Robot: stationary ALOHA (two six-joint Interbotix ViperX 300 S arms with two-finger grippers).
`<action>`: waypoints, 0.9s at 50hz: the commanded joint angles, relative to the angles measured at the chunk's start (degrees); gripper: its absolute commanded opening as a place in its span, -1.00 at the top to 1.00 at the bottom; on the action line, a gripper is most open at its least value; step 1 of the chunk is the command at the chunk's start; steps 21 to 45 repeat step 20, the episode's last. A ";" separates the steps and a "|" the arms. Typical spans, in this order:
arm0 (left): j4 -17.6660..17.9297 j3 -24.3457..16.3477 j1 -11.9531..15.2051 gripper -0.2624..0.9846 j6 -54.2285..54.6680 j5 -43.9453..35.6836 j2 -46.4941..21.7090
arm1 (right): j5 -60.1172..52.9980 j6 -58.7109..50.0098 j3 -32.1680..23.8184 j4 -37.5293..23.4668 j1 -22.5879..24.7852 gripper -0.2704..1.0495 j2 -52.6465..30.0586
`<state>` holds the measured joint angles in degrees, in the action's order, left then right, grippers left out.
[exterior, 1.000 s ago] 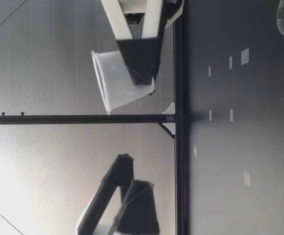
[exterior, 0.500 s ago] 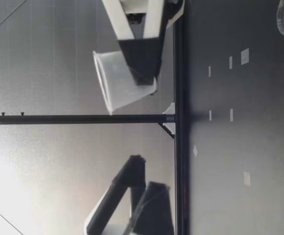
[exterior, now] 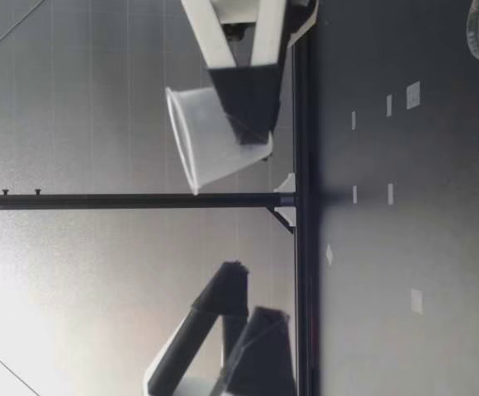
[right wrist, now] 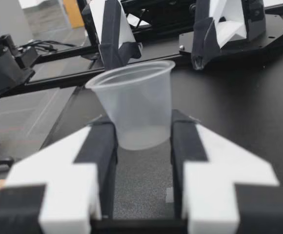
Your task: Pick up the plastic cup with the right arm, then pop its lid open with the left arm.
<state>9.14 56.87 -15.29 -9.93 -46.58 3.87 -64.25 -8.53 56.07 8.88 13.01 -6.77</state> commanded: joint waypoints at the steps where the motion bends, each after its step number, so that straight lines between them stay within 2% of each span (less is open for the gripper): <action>1: 0.00 -0.70 -0.09 -0.61 0.00 -0.26 0.88 | -0.26 0.09 -0.79 -0.09 0.35 0.16 0.53; 45: 0.09 -1.05 -0.09 -0.61 0.00 -0.26 -0.79 | 0.26 0.09 -0.97 -0.09 0.35 0.16 0.53</action>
